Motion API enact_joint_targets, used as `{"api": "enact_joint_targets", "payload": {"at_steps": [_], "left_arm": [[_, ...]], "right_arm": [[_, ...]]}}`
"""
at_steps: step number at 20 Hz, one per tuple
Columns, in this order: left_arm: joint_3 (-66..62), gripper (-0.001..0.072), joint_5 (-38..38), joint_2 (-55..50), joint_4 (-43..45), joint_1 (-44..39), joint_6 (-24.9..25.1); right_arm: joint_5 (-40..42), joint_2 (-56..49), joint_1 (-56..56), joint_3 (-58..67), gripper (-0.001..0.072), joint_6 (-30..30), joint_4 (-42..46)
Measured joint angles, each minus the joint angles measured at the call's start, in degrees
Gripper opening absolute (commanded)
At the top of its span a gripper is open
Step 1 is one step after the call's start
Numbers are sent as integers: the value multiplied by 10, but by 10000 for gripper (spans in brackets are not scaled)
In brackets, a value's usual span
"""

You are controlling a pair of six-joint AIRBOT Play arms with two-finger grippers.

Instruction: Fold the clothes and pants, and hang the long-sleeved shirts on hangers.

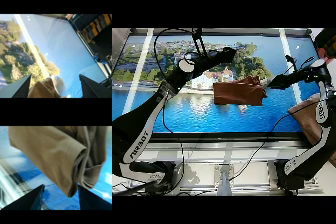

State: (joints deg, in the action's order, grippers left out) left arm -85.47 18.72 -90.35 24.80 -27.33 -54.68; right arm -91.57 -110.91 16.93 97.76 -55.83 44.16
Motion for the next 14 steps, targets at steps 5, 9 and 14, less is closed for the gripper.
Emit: {"api": "enact_joint_targets", "payload": {"at_steps": [5,9,14], "left_arm": [[0,691,0,0,0,0,0],[0,691,0,0,0,0,0],[0,691,0,0,0,0,0]], "right_arm": [[78,0,-53,-31,554,31,66],[155,0,-92,-36,554,13,100],[246,0,-108,-37,550,-53,155]]}}
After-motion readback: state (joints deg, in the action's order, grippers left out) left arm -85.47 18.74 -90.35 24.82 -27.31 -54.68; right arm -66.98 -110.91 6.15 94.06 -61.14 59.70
